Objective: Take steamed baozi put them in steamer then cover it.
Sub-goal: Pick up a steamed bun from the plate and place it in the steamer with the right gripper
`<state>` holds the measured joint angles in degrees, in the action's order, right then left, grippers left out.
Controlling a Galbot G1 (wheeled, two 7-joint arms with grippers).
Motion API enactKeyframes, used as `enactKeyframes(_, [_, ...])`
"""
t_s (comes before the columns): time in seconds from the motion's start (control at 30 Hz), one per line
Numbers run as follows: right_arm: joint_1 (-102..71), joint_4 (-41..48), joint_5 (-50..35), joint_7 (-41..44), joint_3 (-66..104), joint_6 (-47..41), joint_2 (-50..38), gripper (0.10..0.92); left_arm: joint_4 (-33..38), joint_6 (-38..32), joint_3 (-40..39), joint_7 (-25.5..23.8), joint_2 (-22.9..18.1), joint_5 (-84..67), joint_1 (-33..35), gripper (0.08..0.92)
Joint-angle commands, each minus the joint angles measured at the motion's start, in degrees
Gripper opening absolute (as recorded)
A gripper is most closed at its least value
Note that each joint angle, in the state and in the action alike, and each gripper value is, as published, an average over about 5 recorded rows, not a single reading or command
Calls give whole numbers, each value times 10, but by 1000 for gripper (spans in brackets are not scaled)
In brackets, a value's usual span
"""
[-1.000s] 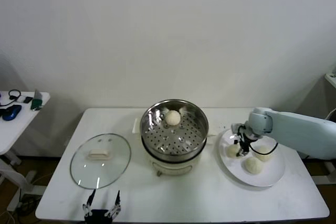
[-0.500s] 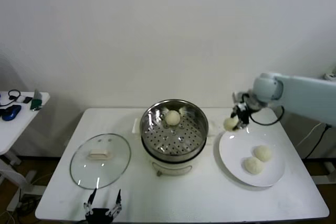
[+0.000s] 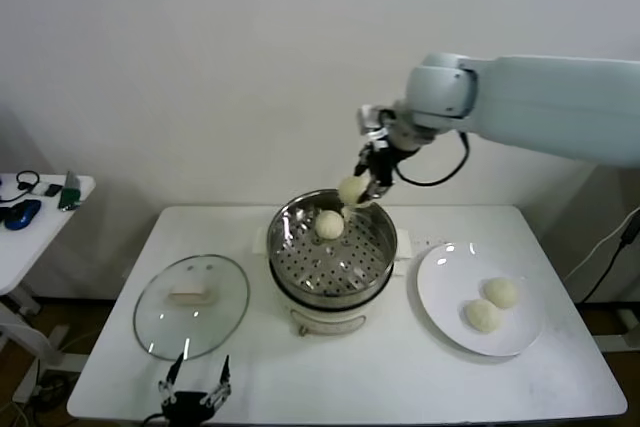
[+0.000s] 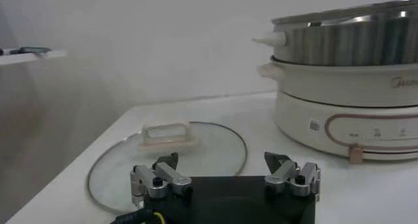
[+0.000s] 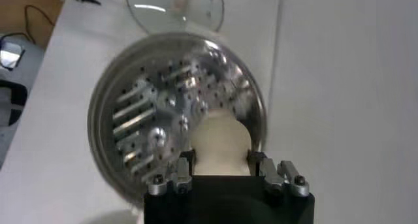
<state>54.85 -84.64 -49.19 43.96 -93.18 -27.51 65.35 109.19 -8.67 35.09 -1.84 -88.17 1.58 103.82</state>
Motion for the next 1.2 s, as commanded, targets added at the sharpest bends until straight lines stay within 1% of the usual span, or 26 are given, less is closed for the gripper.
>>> enactKeyframes(0.03, [-104,61,5,-40,15,-32,130,551,0,-1,0,1,0,-3,1,823])
enactKeyframes(0.23, [-167,132,41,-49,16,-29,162,551,-3,-2,2,1,1,-4,0,823])
enactKeyframes(0.4, [-197,174,52,-49,21,-27,178,551,-2,-4,2,1,2,-3,2,823])
enactKeyframes(0.7, [-208,180,56,-50,20,-29,184,551,0,-4,2,1,2,-1,2,823])
enactKeyframes(0.87, [-203,180,78,-51,22,-25,182,560,1,-4,2,1,1,0,3,823])
enactKeyframes(0.97, [-183,170,82,-43,21,-17,171,616,4,-3,2,0,1,1,4,823])
enactKeyframes(1.07, [-145,144,77,-25,14,-5,146,703,7,-2,1,0,0,2,6,823])
enactKeyframes(1.13, [-110,118,66,-8,7,7,115,759,8,-2,0,0,-1,4,6,823])
enactKeyframes(1.2, [-74,88,51,14,-2,23,72,795,10,-1,-1,-1,-1,5,6,823])
